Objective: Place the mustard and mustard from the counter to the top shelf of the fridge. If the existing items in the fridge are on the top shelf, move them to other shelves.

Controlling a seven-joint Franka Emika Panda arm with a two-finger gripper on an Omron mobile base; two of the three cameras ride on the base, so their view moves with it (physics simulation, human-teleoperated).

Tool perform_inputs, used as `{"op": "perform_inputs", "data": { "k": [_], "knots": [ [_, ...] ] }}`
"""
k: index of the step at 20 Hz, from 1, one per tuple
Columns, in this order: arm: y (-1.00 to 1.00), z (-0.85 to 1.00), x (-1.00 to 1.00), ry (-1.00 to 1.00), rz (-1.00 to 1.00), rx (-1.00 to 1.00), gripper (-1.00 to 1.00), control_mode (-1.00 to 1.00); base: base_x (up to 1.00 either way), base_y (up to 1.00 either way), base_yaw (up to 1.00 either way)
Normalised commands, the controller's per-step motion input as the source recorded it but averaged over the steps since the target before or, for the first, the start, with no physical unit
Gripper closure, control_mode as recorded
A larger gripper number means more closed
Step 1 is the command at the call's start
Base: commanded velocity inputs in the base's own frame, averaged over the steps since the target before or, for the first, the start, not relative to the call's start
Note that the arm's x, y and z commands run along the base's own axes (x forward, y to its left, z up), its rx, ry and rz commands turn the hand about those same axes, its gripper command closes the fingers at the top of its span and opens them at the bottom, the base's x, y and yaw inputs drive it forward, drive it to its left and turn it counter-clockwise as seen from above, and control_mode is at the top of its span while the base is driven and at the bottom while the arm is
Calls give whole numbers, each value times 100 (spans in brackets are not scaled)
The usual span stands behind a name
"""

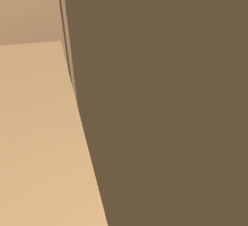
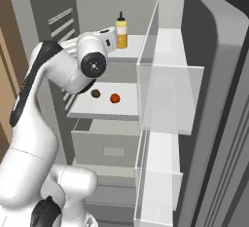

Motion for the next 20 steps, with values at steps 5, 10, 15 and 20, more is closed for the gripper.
{"op": "perform_inputs", "data": {
  "k": [5, 10, 15, 20],
  "knots": [
    [1, -30, -100, 10, 0, -20, -100, -100, 0, 0, 0],
    [2, -24, -100, 27, 0, -25, -100, -100, 0, 0, 0],
    [0, -29, -100, 32, 0, -24, -100, -100, 0, 0, 0],
    [0, -55, -100, 29, 0, -26, -100, -100, 0, 0, 0]
  ]
}}
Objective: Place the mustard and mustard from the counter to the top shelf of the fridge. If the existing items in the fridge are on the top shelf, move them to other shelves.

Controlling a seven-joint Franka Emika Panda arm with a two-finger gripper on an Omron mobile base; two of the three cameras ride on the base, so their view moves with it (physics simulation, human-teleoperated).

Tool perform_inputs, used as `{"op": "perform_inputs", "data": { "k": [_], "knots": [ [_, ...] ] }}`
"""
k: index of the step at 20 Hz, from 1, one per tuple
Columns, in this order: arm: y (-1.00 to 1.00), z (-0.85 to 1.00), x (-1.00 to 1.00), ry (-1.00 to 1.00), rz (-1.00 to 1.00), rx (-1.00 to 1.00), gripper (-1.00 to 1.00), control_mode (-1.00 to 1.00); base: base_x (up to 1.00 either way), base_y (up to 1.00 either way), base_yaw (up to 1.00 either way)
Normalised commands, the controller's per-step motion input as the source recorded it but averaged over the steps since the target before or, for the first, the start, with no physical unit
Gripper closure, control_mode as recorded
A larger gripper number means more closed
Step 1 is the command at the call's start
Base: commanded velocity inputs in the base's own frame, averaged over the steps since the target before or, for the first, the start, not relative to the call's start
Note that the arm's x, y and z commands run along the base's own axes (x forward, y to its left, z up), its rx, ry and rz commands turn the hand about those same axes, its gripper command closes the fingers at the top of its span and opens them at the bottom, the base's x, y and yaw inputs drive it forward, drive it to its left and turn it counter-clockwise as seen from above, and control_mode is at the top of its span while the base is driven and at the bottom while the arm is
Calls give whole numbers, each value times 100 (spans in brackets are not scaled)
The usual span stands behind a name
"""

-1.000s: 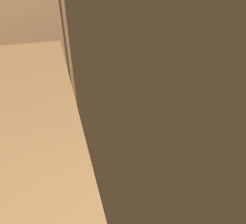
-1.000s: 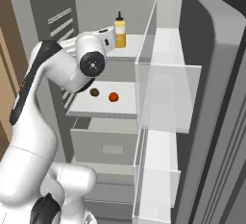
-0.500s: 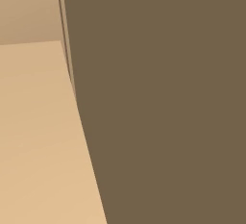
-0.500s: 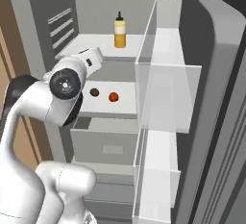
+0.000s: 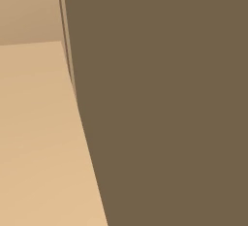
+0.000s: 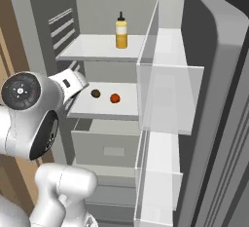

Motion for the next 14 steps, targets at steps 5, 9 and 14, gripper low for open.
{"op": "perform_inputs", "data": {
  "k": [5, 9, 14],
  "knots": [
    [0, -50, -50, 22, 0, -24, -100, -100, 0, 0, 0],
    [0, -6, 0, 4, 0, -12, -100, -100, 0, 0, 0],
    [0, -8, -3, 2, 0, -5, -100, 100, -28, -1, 1]
  ]
}}
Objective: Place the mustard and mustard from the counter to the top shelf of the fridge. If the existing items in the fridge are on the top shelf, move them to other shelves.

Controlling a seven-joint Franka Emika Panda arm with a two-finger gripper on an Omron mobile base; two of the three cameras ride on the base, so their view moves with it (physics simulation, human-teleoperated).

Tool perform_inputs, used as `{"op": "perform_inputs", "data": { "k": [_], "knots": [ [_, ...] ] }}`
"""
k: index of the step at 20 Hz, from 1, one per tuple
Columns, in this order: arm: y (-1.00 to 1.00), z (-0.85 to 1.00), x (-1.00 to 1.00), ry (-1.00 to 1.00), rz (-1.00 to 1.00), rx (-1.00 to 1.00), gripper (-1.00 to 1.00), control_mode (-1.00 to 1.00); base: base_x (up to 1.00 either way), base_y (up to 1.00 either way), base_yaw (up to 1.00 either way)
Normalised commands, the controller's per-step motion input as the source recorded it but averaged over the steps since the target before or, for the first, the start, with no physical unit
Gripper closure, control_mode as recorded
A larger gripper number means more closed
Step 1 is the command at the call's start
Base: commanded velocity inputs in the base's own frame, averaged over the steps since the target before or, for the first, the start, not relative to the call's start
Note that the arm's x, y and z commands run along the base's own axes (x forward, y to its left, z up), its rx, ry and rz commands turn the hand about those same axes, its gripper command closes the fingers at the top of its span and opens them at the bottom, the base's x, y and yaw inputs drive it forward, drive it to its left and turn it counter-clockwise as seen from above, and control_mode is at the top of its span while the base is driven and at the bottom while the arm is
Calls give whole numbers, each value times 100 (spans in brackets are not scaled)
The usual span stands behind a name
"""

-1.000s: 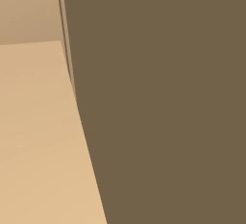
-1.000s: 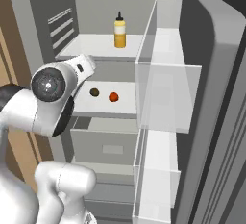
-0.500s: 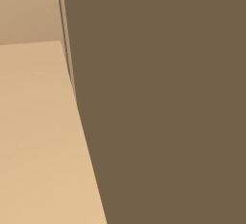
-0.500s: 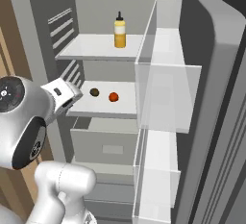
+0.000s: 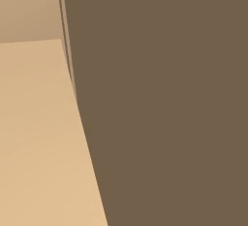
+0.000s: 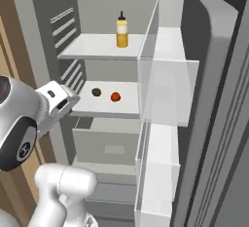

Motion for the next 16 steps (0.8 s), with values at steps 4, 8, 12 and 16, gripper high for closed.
{"op": "perform_inputs", "data": {
  "k": [4, 8, 12, 16],
  "knots": [
    [0, 0, 0, 0, 0, 0, -100, 100, -78, -14, 22],
    [0, 0, 0, 0, 0, 0, -100, 100, -96, -38, 44],
    [0, 0, 0, 0, 0, 0, -100, 100, -100, -31, 60],
    [0, 0, 0, 0, 0, 0, -100, 100, -96, -27, 82]
  ]
}}
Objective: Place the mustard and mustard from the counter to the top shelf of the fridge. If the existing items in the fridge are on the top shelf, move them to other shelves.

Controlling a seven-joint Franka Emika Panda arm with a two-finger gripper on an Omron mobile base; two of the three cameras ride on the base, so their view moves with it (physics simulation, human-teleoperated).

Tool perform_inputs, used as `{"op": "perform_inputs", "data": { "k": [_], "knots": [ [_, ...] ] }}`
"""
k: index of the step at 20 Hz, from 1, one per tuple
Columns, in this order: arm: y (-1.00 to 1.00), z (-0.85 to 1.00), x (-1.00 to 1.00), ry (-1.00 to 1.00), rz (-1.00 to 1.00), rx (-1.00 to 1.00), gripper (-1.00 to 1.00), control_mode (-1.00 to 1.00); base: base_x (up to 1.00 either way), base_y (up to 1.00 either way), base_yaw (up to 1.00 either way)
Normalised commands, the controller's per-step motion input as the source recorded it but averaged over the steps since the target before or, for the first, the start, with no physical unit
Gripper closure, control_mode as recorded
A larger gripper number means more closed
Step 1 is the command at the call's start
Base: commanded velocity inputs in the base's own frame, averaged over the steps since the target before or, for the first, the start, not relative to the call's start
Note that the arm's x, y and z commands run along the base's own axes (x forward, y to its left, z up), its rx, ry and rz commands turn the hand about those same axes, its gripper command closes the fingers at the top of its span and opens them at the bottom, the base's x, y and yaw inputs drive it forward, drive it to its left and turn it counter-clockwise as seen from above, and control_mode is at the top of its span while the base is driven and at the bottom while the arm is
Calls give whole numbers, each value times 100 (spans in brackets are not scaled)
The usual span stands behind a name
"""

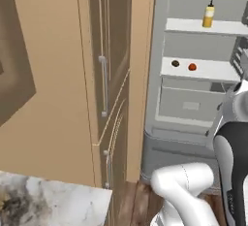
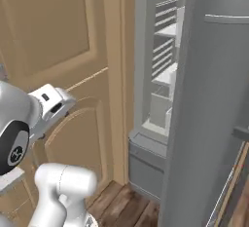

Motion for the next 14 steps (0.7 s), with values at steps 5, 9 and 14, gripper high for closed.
{"op": "perform_inputs", "data": {
  "k": [5, 9, 14],
  "knots": [
    [0, 0, 0, 0, 0, 0, -100, 100, -80, -22, 90],
    [0, 0, 0, 0, 0, 0, -100, 100, -62, 2, 96],
    [0, 0, 0, 0, 0, 0, -100, 100, -22, 28, 83]
  ]
}}
